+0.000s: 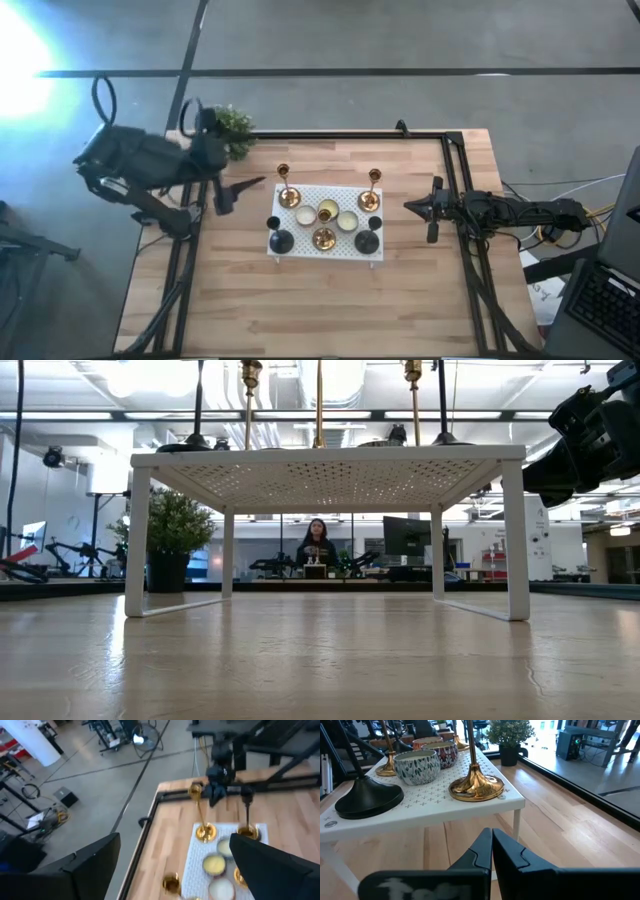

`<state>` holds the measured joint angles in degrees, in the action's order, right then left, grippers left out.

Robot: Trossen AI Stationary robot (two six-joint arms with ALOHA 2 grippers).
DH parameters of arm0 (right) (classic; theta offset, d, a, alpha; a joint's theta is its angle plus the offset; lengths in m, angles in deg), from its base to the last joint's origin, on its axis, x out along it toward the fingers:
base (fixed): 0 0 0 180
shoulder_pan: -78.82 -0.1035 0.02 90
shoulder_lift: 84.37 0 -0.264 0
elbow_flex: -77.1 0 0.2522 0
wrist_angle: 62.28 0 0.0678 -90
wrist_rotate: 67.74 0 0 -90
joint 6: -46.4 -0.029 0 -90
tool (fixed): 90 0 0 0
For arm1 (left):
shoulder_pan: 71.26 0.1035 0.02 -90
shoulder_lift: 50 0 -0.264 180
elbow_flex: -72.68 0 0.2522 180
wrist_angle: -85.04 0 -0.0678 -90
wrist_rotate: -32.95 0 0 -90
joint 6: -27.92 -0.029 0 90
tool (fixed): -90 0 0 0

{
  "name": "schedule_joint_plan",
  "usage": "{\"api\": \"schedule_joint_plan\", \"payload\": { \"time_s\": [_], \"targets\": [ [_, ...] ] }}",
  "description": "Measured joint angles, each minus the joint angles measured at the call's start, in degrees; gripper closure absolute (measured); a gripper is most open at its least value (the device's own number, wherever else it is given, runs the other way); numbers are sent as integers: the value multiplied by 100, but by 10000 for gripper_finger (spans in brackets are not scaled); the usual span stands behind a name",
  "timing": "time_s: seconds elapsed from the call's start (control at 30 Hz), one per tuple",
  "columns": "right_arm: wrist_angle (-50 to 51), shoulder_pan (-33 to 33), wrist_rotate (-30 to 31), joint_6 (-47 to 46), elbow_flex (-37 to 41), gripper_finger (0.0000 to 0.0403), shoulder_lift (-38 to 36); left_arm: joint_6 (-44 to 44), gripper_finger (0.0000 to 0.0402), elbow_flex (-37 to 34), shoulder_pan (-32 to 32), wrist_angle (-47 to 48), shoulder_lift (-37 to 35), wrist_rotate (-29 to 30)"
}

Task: Pick & Place candle stick holders
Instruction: Return to Home Position

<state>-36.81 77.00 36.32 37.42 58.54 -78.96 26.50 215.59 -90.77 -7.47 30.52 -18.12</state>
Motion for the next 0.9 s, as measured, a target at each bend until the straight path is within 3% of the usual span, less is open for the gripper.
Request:
{"api": "schedule_joint_plan", "payload": {
  "time_s": [0.2, 0.47, 0.67, 0.9],
  "targets": [
    [-2, 0, 0, 0, 0, 394, 0, 482, 60, -1297, -1014, -154, -581, 829],
    [-2, -1, 0, 0, 0, 394, -1, 952, 169, -3549, -2180, -1298, -1419, 2701],
    [-2, 0, 0, 0, 0, 394, 0, 923, 230, -4604, -2687, -2301, -2008, 2742],
    [-2, -2, 0, 0, 0, 394, -2, 1097, 271, -5887, -2772, -3263, -2461, 2639]
  ]
}}
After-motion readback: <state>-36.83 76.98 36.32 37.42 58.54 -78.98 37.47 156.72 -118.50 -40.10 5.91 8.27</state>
